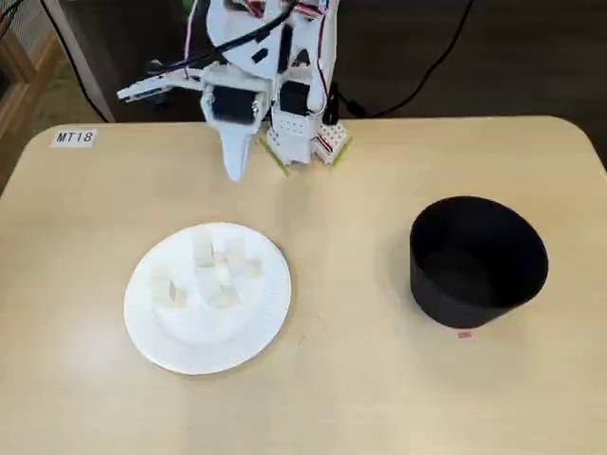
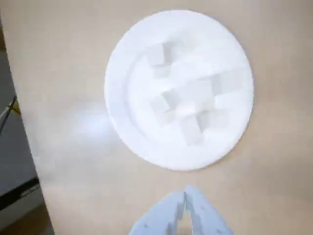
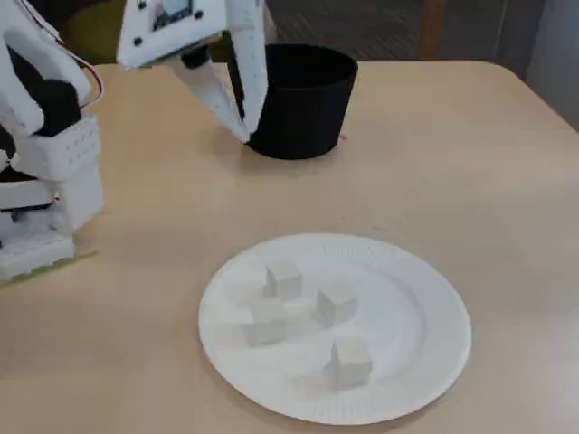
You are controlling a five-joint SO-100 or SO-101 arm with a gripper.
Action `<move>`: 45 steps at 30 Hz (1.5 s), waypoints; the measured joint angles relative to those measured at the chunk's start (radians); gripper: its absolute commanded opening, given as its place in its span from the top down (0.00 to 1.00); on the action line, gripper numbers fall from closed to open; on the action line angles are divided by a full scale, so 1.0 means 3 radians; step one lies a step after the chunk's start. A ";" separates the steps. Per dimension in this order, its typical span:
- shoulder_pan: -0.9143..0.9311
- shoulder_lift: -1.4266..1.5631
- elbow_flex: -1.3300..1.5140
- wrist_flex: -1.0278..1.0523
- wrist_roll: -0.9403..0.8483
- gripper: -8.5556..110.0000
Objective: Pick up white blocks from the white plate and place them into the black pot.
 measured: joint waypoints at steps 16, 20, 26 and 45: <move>0.0363 -0.1626 -0.1018 -0.0112 -0.0946 0.95; 0.0516 -0.1979 -0.1135 -0.0112 -0.0946 0.93; 0.0588 -0.2383 -0.1299 -0.0148 -0.0895 0.83; 0.0614 -0.3344 -0.1994 -0.0312 -0.0910 0.71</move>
